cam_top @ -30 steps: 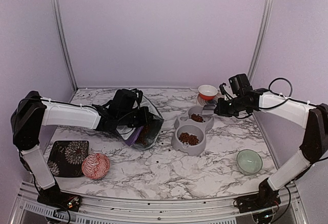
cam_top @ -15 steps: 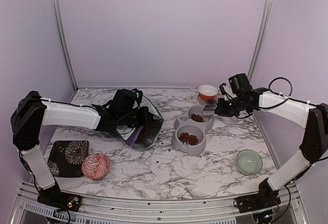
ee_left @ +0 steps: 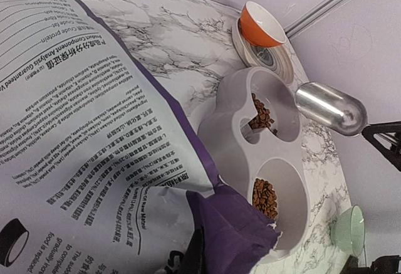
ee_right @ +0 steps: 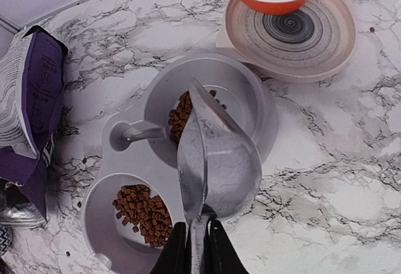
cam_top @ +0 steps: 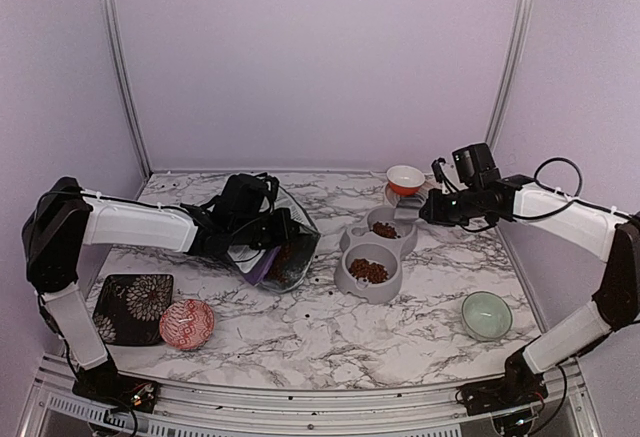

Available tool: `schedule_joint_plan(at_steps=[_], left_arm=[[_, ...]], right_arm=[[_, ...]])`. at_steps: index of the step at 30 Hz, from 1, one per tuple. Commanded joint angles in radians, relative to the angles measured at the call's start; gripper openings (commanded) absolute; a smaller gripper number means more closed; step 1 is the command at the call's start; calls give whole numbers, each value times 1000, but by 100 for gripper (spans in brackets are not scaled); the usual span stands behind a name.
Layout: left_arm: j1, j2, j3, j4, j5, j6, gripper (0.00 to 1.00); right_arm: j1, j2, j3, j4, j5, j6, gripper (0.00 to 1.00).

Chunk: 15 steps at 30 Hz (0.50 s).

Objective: Serve the pet food
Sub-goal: Collect the pet food from the pet food bag.

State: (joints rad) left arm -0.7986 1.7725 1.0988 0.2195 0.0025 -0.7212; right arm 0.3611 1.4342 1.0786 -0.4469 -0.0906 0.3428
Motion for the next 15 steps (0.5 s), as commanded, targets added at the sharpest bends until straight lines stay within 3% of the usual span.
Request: schedule_joint_plan(at_steps=[1, 15], left_arm=[[-21, 28, 67, 72, 53, -21, 0], [15, 105, 184, 53, 76, -19, 0]], right_arm=[[14, -86, -32, 105, -51, 26, 0], [185, -242, -151, 293, -146, -37, 0]])
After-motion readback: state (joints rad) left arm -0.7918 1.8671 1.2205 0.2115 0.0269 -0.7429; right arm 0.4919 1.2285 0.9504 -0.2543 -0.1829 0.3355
